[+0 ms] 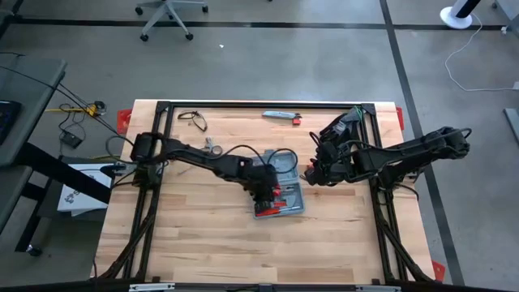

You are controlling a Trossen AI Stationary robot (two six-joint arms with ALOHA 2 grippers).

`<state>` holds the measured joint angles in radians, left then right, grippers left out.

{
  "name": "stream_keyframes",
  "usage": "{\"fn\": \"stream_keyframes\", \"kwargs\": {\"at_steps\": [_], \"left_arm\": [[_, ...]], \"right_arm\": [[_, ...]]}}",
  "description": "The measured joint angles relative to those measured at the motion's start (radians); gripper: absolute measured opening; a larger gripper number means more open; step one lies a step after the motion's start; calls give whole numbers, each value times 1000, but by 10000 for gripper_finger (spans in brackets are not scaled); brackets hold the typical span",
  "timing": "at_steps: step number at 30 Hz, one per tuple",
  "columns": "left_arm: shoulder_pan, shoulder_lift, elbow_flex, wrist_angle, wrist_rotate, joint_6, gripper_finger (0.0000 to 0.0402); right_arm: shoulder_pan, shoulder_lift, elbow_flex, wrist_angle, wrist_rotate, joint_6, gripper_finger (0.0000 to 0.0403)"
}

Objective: Prefit tool cases
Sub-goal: Put the orange pliers into the gray prefit tool case

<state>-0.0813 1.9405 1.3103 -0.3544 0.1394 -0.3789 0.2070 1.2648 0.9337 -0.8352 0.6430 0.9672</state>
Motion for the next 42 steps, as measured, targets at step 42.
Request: {"fn": "stream_keyframes", "kwargs": {"at_steps": [42], "left_arm": [[45, -6, 82, -147, -111, 131, 34]], "right_arm": [[-37, 0, 0, 0, 12, -7, 83]]}}
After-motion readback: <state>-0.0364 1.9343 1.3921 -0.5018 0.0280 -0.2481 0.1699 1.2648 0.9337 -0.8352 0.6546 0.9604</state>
